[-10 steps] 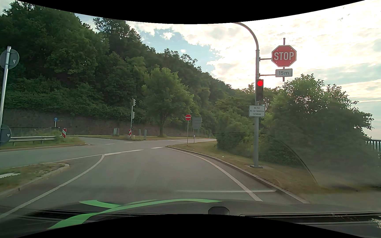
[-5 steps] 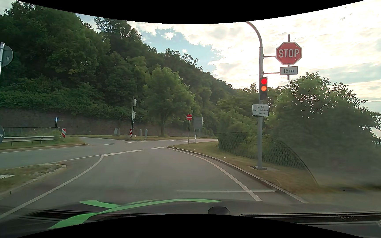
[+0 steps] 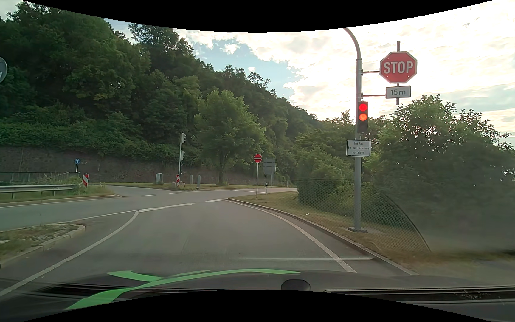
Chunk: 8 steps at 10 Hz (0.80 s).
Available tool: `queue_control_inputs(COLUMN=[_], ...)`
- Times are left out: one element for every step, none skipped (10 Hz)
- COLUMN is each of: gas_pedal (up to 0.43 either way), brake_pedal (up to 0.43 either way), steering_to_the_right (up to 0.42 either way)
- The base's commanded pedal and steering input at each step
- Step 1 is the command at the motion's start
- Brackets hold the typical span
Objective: Follow the waypoints while adhering to traffic rules and regulations
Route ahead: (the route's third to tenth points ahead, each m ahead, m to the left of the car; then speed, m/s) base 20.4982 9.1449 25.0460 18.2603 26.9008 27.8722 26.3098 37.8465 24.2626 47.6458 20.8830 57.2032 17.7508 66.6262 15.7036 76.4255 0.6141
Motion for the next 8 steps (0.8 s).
queue_control_inputs(gas_pedal=[0.000,0.000,0.000,0.000,0.000,0.028,0.138,0.177], brake_pedal=[0.098,0.085,0.000,0.000,0.000,0.000,0.000,0.000], steering_to_the_right=[-0.097,-0.096,-0.096,-0.096,-0.097,-0.096,-0.096,-0.095])
